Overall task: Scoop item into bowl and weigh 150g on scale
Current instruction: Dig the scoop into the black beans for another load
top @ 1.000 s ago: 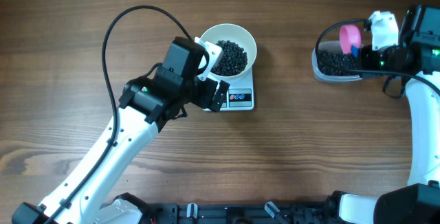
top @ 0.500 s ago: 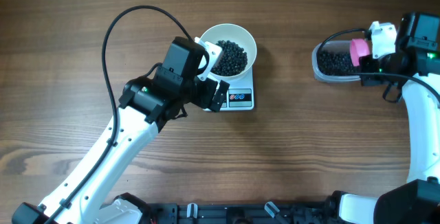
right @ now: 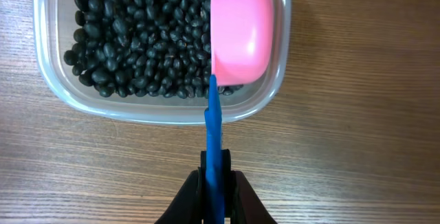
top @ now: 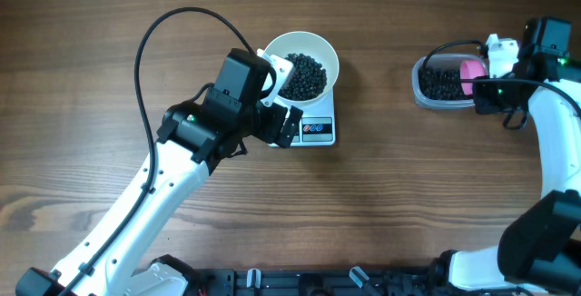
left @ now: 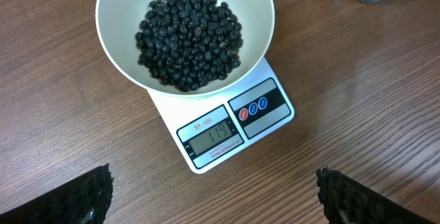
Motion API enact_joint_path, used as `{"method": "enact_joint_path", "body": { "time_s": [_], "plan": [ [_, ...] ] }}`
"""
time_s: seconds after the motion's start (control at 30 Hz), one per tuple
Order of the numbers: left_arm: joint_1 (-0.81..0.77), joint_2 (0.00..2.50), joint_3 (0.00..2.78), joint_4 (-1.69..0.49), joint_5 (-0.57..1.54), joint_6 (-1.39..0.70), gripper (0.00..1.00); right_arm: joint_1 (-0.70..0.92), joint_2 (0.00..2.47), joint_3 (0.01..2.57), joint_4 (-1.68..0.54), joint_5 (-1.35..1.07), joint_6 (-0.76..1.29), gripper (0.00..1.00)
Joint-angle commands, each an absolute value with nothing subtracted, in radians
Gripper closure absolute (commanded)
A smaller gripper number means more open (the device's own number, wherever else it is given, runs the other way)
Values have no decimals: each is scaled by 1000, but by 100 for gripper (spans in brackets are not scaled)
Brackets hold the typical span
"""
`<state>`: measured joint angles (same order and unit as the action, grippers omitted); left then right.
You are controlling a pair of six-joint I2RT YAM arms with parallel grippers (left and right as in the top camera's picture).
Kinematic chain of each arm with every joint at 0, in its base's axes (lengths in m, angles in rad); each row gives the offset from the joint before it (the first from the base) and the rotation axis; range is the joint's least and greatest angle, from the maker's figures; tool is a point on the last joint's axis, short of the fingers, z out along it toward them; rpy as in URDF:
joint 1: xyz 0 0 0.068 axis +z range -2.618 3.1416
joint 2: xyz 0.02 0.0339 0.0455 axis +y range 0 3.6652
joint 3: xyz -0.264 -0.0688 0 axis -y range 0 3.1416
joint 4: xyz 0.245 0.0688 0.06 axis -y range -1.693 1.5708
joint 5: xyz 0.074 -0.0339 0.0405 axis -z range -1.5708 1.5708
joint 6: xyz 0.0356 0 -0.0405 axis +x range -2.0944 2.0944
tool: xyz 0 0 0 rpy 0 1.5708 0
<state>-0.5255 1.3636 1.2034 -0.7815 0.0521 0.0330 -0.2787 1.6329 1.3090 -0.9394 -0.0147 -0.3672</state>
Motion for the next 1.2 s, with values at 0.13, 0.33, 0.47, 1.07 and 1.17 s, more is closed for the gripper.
{"method": "enact_joint_path", "body": {
  "time_s": [0.13,0.33,0.47,1.07,1.17],
  "plan": [
    [-530,1370,1197,-781,67,49,0,-281,1698,1300,-971,-210,-405,96],
    [-530,1370,1196,-781,67,49,0,-281,1698,1300,-1009,-289,-445,96],
    [-530,1370,1197,-781,67,49,0,-281,1698,1300,-1023,-324,-449,96],
    [-530,1370,1197,-781,67,49,0,-286,1698,1300,-1071,-473,-577,96],
    [-530,1370,1197,-781,67,49,0,-300,1698,1300,-1081,-473,-596,96]
  ]
}}
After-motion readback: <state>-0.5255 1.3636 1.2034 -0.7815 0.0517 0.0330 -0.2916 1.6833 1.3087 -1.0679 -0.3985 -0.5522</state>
